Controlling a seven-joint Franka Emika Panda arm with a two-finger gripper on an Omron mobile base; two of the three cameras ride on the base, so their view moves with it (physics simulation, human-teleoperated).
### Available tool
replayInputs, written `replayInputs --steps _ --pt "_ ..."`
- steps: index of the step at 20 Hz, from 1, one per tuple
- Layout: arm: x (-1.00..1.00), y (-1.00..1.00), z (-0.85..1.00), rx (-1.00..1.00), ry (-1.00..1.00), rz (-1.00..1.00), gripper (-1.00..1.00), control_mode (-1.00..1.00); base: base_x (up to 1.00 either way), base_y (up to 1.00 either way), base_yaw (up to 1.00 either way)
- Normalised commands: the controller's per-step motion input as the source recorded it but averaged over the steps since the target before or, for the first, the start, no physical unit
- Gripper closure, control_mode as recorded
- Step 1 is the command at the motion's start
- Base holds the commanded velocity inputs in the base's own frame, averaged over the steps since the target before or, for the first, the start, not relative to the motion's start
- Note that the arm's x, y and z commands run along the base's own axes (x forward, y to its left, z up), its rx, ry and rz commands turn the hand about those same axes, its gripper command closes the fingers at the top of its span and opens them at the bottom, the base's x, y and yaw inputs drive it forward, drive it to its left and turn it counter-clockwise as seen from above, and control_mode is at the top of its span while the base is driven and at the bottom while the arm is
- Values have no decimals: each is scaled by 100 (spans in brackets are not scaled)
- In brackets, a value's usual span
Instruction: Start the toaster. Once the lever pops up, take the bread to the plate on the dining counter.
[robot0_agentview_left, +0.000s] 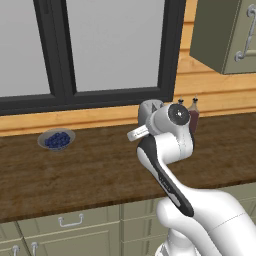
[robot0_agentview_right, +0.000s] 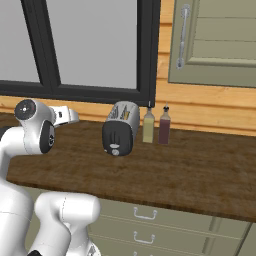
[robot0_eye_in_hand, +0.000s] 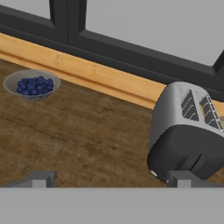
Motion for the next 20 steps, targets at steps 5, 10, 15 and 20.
replayInputs --steps 5,10,15,20 --pt "0 0 0 0 0 0 -100 -100 0 0 0" --pt "0 0 0 0 0 0 -100 -100 0 0 0" --pt "0 0 0 0 0 0 -100 -100 0 0 0" --pt "0 0 0 0 0 0 -100 -100 0 0 0"
